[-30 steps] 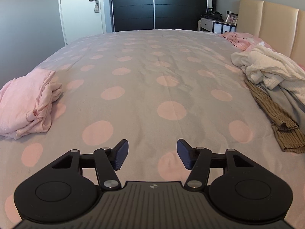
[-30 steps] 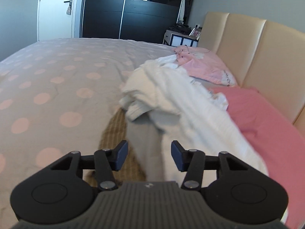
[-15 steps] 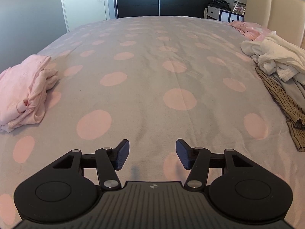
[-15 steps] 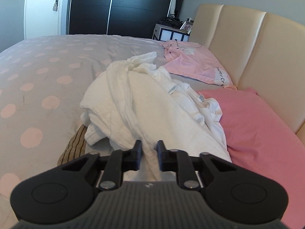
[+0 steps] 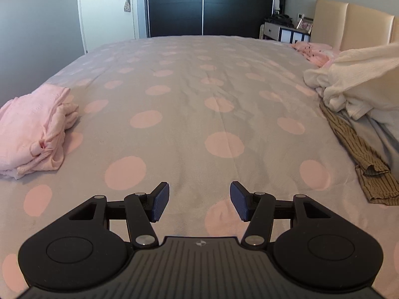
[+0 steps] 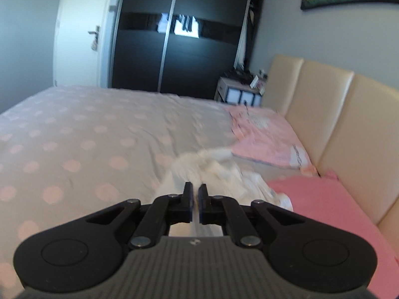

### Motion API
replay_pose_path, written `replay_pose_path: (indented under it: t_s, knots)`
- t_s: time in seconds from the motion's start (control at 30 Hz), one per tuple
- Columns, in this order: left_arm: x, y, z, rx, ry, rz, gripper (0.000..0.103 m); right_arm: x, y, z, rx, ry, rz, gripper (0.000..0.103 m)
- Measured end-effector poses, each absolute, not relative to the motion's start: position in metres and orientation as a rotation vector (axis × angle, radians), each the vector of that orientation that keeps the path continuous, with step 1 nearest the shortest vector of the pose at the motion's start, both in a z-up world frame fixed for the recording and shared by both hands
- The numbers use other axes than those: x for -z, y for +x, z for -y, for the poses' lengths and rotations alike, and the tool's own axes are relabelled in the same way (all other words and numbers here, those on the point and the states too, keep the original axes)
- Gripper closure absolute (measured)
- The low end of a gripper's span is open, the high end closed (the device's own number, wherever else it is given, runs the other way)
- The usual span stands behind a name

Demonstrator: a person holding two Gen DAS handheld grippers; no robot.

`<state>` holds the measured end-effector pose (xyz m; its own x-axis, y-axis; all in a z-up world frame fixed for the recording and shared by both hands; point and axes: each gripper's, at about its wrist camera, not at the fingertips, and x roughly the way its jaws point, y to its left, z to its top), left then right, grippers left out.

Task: Fold clothes
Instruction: 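Lift the white garment with the right tool while the left tool grasps its edge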

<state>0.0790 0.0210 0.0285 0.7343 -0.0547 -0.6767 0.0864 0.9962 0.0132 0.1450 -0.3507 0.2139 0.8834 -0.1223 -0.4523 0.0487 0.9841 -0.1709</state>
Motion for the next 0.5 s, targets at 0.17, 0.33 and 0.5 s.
replay_pose_path:
  t_s: [0.17,0.33,0.5]
  knots:
    - [-0.047,0.059,-0.038,0.071,0.022,-0.703,0.050,-0.259,0.116,0.285,-0.058,-0.178,-0.410,0.098]
    - [-0.062,0.040,-0.058,0.055,0.000,-0.665,0.050,-0.288,0.085,0.216,-0.221,-0.188,-0.382,0.098]
    - [-0.076,0.021,-0.081,0.024,-0.019,-0.629,0.050,-0.277,0.050,0.149,-0.421,-0.200,-0.430,0.098]
